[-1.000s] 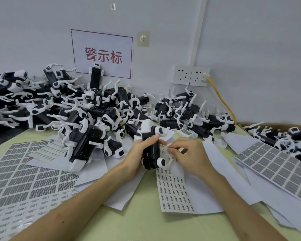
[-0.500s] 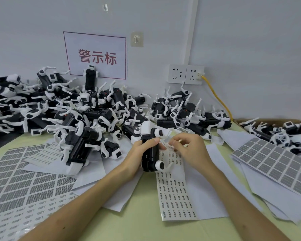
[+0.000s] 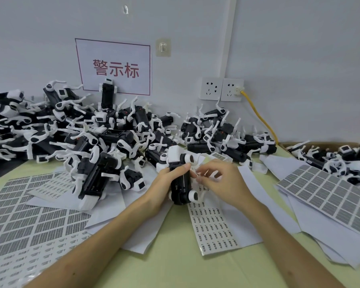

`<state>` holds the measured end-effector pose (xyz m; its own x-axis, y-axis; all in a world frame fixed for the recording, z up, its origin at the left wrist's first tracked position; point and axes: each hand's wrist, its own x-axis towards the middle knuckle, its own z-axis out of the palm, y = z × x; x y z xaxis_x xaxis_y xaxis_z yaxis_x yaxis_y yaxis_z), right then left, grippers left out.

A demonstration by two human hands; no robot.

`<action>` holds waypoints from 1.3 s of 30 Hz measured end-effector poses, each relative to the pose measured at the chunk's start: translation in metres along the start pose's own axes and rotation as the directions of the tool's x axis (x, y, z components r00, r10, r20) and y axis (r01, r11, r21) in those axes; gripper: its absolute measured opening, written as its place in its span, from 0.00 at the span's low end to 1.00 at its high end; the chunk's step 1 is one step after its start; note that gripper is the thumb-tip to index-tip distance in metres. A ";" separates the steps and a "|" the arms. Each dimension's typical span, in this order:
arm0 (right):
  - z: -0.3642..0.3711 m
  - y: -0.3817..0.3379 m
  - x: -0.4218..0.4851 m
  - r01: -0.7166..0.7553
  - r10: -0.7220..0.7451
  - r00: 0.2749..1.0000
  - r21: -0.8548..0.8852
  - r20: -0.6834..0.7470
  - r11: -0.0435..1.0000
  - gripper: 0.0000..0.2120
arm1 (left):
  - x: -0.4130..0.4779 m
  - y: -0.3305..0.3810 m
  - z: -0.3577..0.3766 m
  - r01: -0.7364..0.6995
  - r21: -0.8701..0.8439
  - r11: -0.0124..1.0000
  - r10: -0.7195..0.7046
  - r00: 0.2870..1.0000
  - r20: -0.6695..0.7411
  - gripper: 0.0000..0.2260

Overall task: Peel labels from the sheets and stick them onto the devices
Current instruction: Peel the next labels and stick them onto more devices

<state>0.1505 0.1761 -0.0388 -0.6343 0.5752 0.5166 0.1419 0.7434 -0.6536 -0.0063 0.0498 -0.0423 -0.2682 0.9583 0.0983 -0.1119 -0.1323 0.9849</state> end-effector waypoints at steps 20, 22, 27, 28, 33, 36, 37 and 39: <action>-0.006 0.002 0.004 -0.044 0.074 0.977 0.150 -0.198 0.988 0.08 | 0.004 0.005 -0.002 -0.127 0.218 0.968 0.201 0.911 -0.361 0.27; -0.006 0.002 0.003 -0.055 0.080 0.979 0.136 -0.187 0.989 0.11 | 0.004 0.007 -0.006 -0.110 0.214 0.971 0.185 0.910 -0.371 0.27; -0.007 0.000 0.003 -0.057 0.077 0.983 0.126 -0.166 0.990 0.23 | 0.001 0.014 -0.011 -0.008 0.013 1.000 0.010 0.986 -0.165 0.24; -0.007 0.000 0.003 -0.055 0.078 0.983 0.141 -0.165 0.988 0.25 | 0.000 0.014 -0.008 0.011 0.012 1.000 -0.009 0.992 -0.124 0.22; -0.006 0.000 0.001 -0.074 0.098 0.988 0.185 -0.123 0.980 0.32 | -0.002 0.009 0.002 -0.028 0.237 0.971 0.098 0.953 -0.288 0.22; -0.005 -0.001 0.001 -0.081 0.103 0.990 0.200 -0.100 0.976 0.35 | 0.000 0.009 -0.002 -0.149 0.372 0.916 0.287 0.891 -0.351 0.08; -0.005 -0.001 0.000 -0.082 0.102 0.991 0.202 -0.090 0.976 0.36 | -0.001 0.010 -0.005 -0.164 0.358 0.919 0.290 0.897 -0.333 0.08; -0.005 -0.002 -0.001 -0.079 0.094 0.993 0.199 -0.067 0.977 0.38 | 0.000 0.014 -0.007 -0.133 0.140 0.981 0.165 0.954 -0.248 0.16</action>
<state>0.1542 0.1755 -0.0351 -0.5660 0.6639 0.4888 0.0378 0.6131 -0.7891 -0.0148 0.0458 -0.0297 -0.5122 0.8300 0.2207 0.0594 -0.2222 0.9732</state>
